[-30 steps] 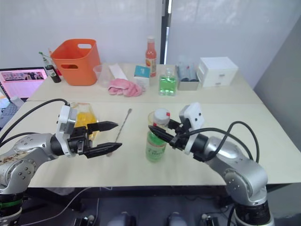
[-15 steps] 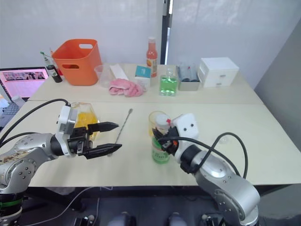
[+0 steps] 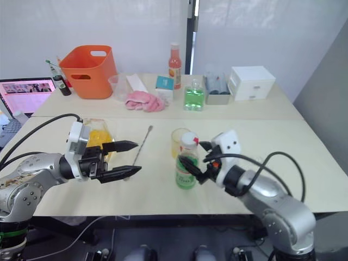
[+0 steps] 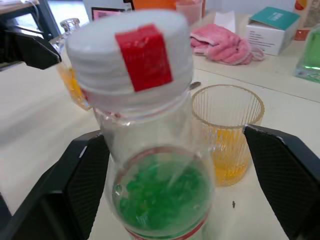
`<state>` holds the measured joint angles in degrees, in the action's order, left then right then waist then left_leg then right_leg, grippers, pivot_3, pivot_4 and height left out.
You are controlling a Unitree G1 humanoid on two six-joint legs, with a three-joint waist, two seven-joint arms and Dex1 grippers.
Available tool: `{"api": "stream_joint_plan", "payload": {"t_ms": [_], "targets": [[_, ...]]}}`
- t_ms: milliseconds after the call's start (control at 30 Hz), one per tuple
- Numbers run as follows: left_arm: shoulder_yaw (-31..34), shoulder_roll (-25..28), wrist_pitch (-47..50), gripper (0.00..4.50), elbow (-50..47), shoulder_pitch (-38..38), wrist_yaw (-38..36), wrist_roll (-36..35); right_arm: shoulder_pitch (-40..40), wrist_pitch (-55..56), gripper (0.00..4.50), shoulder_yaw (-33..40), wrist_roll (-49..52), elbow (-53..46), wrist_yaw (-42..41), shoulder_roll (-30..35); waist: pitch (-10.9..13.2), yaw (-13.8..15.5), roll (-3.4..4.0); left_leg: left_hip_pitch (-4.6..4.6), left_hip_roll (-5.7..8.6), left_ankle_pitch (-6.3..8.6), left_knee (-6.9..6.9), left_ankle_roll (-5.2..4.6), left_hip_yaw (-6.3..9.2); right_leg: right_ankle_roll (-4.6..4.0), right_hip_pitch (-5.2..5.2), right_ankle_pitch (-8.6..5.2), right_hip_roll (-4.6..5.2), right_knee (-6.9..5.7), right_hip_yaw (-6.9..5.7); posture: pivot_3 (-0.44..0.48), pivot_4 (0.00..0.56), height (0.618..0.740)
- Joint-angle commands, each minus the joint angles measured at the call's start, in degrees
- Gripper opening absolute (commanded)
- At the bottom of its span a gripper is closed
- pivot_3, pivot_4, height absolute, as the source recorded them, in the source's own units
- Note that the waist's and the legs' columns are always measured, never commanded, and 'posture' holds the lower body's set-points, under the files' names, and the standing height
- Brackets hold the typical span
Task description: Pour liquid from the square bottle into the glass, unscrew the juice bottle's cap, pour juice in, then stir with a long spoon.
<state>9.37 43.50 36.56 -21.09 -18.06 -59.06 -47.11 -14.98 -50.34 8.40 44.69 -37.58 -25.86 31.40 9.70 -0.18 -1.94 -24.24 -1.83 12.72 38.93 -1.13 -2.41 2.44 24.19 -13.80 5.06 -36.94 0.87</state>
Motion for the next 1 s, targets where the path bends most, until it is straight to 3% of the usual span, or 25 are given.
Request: {"api": "stream_joint_plan", "payload": {"t_ms": [33,167,533,867,1000], "targets": [[0.6,-0.1,-0.7,4.50,-1.1,-0.1,0.3,-0.1,-3.0,6.1,4.47,0.2,1.8,7.2,-17.1,5.5,0.0,0.0,0.00,0.01,0.00,0.00,0.00,0.00,-0.01,0.00,-0.01,0.00,0.00,0.01,0.00,0.000,0.150,0.715],[1.1,0.1,-0.6,4.50,-1.5,0.2,0.8,-0.3,-8.8,10.3,4.47,-3.3,0.8,16.1,-28.4,7.4,0.0,-0.3,0.00,0.00,-0.05,0.00,-0.01,0.00,0.00,0.00,0.01,0.00,-0.07,0.01,0.00,0.000,0.150,0.715],[2.9,1.2,0.2,4.50,-3.4,1.7,2.1,-1.4,-18.5,19.6,4.47,-10.3,-7.4,33.3,-41.7,5.7,0.0,-0.2,0.00,-0.04,-0.02,0.00,0.00,0.00,0.00,0.00,0.03,0.01,-0.02,0.01,0.00,0.000,0.150,0.715],[3.4,1.7,0.6,4.50,-3.7,2.1,2.1,-1.6,-18.8,20.2,1.39,-9.4,-7.9,34.4,-44.0,4.3,0.0,-0.2,0.00,-0.01,-0.04,0.00,0.00,0.00,0.01,0.00,0.04,0.01,-0.02,-0.04,0.00,0.000,0.150,0.715],[3.3,1.7,0.5,4.50,-3.6,1.9,1.9,-1.5,-17.8,18.6,1.30,-7.4,-5.8,30.5,-41.7,4.2,0.0,-0.3,0.00,-0.02,-0.03,0.00,-0.01,0.00,0.01,0.00,0.06,0.01,-0.02,-0.05,0.01,0.000,0.150,0.715]]}}
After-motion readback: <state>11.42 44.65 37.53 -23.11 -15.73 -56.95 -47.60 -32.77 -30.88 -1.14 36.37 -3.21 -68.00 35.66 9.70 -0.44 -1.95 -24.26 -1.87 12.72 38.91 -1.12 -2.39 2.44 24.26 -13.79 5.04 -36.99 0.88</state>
